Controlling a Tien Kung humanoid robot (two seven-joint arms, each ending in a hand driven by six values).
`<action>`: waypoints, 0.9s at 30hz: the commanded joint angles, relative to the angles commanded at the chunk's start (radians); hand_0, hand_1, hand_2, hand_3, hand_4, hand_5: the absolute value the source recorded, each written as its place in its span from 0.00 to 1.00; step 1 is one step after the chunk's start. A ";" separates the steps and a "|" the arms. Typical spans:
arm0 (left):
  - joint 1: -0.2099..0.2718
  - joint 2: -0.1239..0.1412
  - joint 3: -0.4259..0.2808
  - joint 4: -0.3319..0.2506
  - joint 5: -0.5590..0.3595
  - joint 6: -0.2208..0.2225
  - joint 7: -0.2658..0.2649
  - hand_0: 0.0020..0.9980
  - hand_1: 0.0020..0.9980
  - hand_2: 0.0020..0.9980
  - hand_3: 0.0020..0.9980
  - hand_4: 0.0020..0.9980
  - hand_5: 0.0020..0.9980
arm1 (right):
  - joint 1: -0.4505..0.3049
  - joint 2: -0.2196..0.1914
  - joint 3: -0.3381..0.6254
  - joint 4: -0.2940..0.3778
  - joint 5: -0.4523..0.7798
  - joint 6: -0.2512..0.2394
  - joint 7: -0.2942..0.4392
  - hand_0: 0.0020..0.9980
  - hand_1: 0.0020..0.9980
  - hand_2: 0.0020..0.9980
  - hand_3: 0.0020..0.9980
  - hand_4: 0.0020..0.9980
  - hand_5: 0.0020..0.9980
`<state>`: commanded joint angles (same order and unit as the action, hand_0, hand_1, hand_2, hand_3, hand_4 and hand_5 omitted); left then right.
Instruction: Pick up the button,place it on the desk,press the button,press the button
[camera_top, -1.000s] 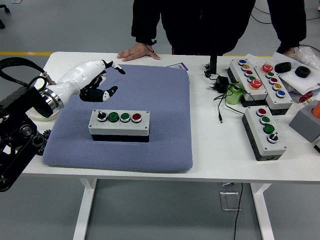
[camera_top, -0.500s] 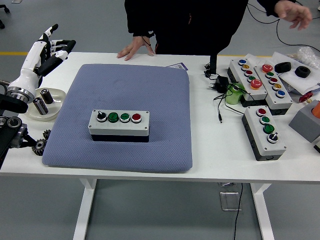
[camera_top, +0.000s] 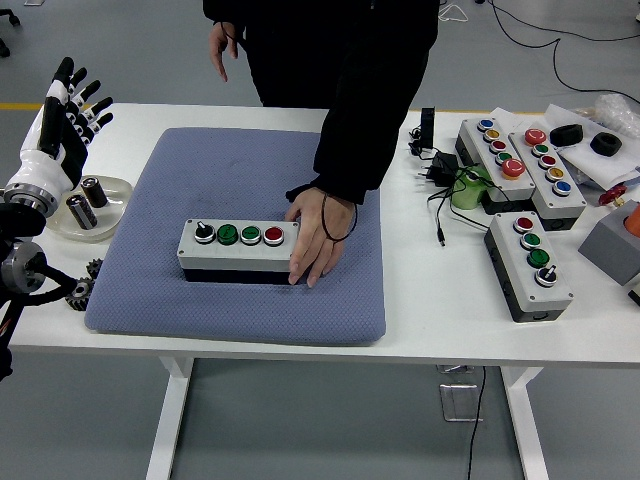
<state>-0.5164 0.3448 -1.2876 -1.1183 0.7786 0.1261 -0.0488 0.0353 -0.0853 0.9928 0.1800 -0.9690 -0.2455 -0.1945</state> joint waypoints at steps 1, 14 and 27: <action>-0.001 0.000 0.000 0.001 0.001 0.001 0.000 0.90 0.90 0.99 1.00 0.78 1.00 | 0.001 0.000 0.000 0.000 0.000 0.000 0.000 0.77 0.74 0.74 0.59 0.20 0.15; -0.004 0.002 0.012 0.011 -0.003 0.009 0.003 0.91 0.92 1.00 1.00 0.77 1.00 | 0.000 0.000 0.002 0.000 0.002 0.000 0.000 0.77 0.73 0.74 0.59 0.20 0.15; -0.007 0.003 0.022 0.015 0.003 0.015 0.009 0.92 0.93 1.00 1.00 0.77 1.00 | 0.001 0.000 0.002 0.000 0.001 -0.001 0.001 0.77 0.73 0.74 0.59 0.20 0.15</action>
<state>-0.5234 0.3475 -1.2651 -1.1033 0.7818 0.1411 -0.0396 0.0363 -0.0854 0.9944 0.1800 -0.9679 -0.2463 -0.1930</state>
